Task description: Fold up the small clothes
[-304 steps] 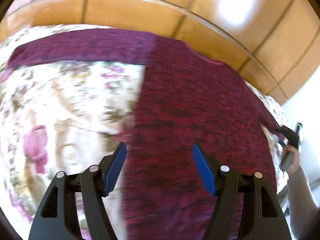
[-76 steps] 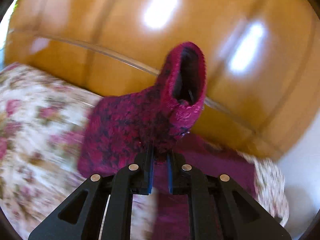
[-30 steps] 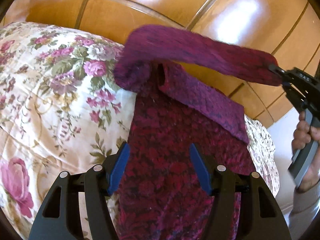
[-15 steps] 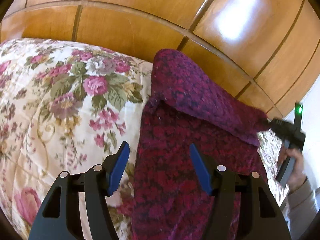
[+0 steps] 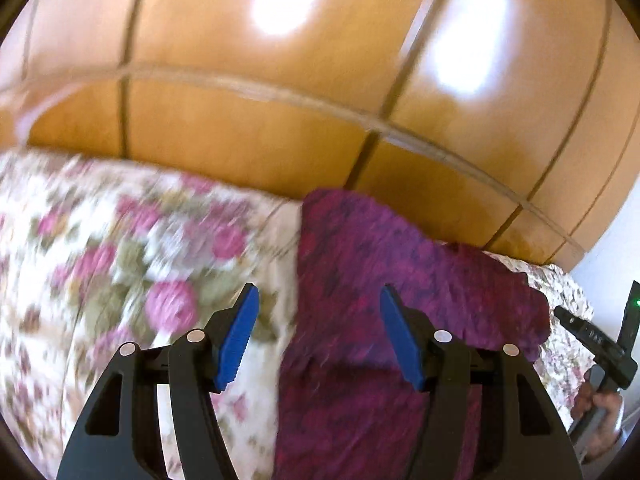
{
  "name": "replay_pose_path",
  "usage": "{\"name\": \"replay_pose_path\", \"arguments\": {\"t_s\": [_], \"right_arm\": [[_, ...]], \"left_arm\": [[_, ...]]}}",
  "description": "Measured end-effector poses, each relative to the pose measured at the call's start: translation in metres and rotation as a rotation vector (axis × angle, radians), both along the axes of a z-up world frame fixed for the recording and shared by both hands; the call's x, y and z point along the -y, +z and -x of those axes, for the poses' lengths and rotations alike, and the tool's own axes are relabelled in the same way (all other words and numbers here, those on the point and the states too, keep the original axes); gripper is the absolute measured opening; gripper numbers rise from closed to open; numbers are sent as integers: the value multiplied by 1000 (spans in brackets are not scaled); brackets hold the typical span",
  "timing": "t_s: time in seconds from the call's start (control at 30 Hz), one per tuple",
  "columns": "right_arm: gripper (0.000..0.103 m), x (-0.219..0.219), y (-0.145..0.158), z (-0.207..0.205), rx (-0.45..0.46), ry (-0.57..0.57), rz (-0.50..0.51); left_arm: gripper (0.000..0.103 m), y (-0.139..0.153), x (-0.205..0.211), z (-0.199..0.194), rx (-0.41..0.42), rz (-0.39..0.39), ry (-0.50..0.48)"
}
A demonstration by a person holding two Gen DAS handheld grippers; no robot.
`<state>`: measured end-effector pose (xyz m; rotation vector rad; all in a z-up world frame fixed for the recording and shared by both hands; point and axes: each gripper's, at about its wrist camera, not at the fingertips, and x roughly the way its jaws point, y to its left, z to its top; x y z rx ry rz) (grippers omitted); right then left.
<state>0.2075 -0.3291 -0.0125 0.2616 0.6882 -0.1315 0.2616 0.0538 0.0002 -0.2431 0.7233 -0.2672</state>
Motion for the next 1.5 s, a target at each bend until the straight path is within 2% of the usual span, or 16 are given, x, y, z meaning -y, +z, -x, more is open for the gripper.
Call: {"name": "replay_pose_path", "arguments": {"t_s": [0.23, 0.37, 0.43, 0.53, 0.7, 0.77, 0.83, 0.9, 1.0, 1.07, 1.1, 1.17, 1.3, 1.33, 1.4, 1.5], "right_arm": [[60, -15, -22, -30, -40, 12, 28], [64, -23, -35, -46, -68, 30, 42], [64, -30, -43, -52, -81, 48, 50], [66, -47, -54, -62, -84, 87, 73], [73, -62, -62, -72, -90, 113, 155], [73, -54, -61, -70, -90, 93, 143], [72, -47, -59, -69, -88, 56, 182], [72, -45, -63, -69, -107, 44, 235], [74, -48, -69, -71, -113, 28, 292], [75, -44, -74, -72, -102, 25, 273], [76, -41, -77, -74, -102, 24, 259], [77, -41, -77, -74, -100, 21, 258], [79, -40, -69, -72, -98, 29, 245], [82, -40, -65, -68, -94, 34, 240], [95, -40, -56, -57, -83, 26, 231], [99, -38, -44, -30, -48, 20, 195]], "left_arm": [[62, 7, 58, -44, 46, -96, -122], [47, -23, 65, -74, -66, -142, -121], [38, -47, 55, -83, -137, -166, -76], [38, -62, 37, -73, -131, -157, -22], [38, -54, 18, -60, -131, -142, 62], [38, -41, 18, -54, -88, -131, 55], [38, -25, 23, -48, -24, -125, 17], [38, -19, 37, -53, 7, -166, -17], [38, -36, 54, -71, -73, -211, -60], [38, -55, 56, -79, -124, -234, -57], [39, -59, 58, -77, -108, -246, -57], [39, -57, 61, -74, -95, -271, -50], [40, -39, 51, -60, -118, -211, 17], [50, -34, 49, -52, -104, -211, 27], [62, -20, 42, -29, -60, -194, 46], [62, -6, 37, 0, -18, -182, 49]]}}
